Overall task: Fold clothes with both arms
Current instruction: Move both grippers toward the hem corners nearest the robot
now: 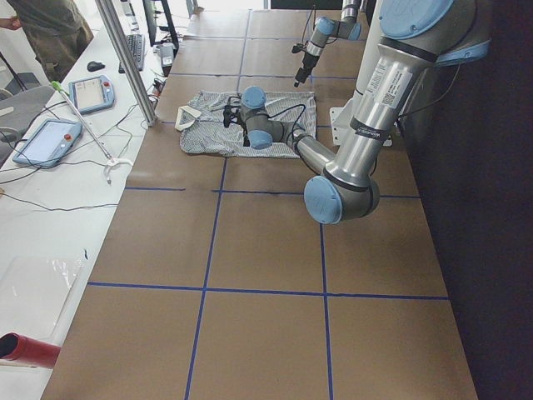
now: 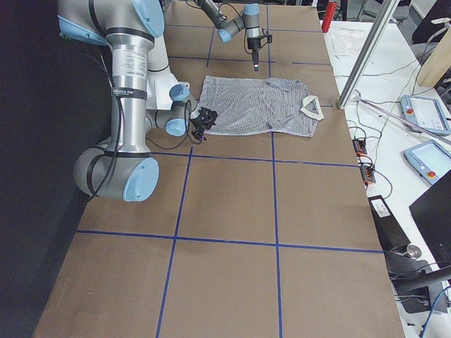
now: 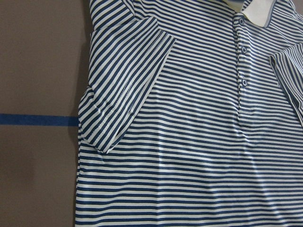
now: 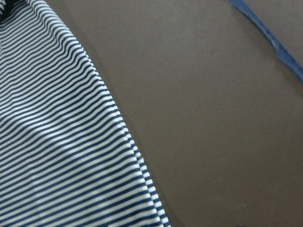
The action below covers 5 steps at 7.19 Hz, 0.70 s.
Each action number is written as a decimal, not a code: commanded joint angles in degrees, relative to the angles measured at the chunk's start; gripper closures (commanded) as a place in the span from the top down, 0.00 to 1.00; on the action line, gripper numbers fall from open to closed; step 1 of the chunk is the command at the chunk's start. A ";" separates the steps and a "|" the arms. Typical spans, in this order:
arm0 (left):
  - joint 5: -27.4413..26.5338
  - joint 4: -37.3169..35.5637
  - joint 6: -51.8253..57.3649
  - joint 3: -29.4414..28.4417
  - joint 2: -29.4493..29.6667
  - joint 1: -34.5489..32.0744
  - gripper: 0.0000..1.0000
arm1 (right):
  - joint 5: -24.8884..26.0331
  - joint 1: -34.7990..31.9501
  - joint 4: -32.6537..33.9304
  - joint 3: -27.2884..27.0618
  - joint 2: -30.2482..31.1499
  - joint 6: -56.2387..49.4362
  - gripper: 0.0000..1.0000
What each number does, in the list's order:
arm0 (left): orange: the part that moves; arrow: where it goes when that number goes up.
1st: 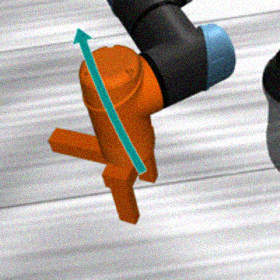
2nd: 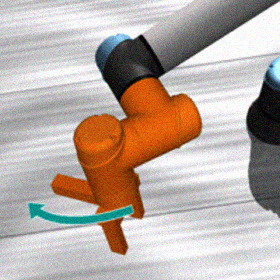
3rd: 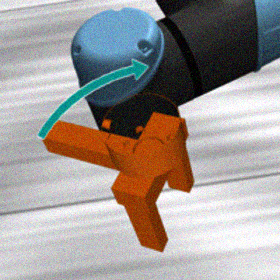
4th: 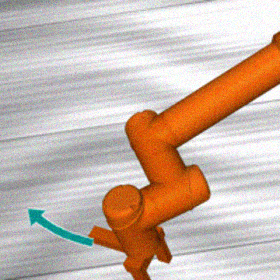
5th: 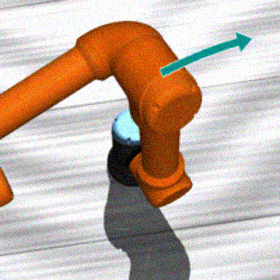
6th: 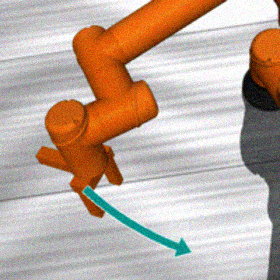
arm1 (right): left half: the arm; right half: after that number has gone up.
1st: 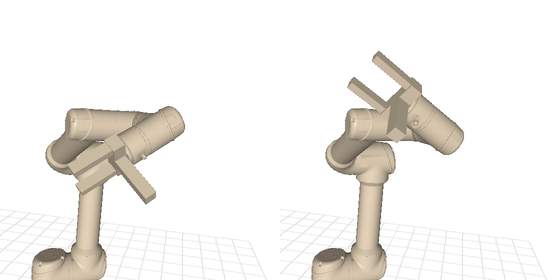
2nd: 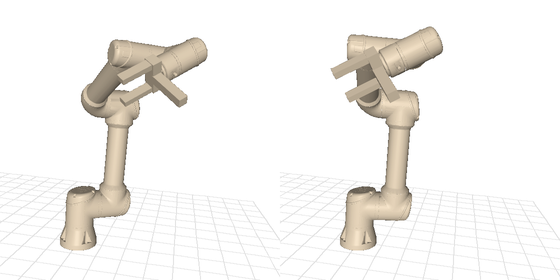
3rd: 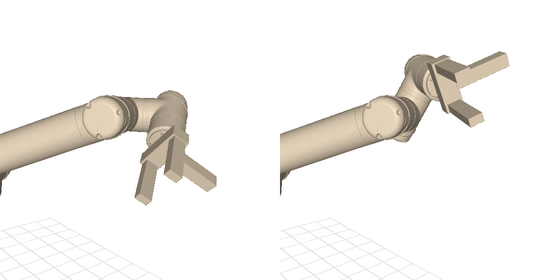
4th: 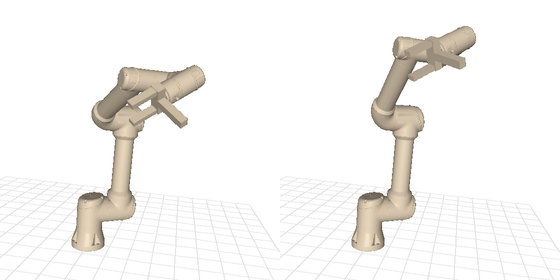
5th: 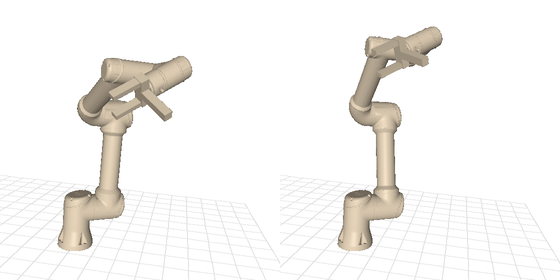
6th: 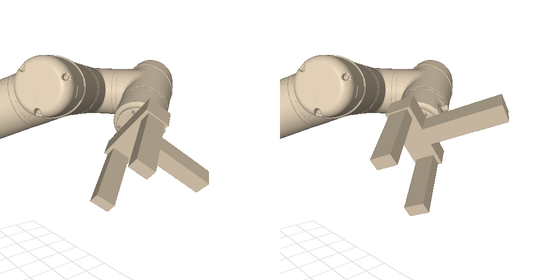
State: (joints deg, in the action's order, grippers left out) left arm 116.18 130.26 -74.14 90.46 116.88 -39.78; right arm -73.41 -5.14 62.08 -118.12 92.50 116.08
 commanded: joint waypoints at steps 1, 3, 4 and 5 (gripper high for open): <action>0.02 -0.01 -0.12 -0.02 -0.34 0.06 0.99 | 2.22 4.25 12.76 -0.53 -6.60 6.32 0.88; 0.02 -0.01 -0.12 -0.11 -0.43 0.06 0.99 | 2.22 6.10 13.33 -0.44 -6.10 7.40 0.85; 0.02 0.17 -0.73 -0.20 -0.43 0.14 0.99 | 2.04 6.19 13.42 -0.44 -6.10 7.49 0.84; 0.02 0.34 -2.57 -0.20 -0.43 0.93 0.99 | 1.87 6.19 14.73 -0.53 -6.10 7.49 0.81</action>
State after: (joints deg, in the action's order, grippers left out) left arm 116.19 130.42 -75.17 90.31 116.46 -39.45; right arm -71.35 0.89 75.68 -118.59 86.41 123.45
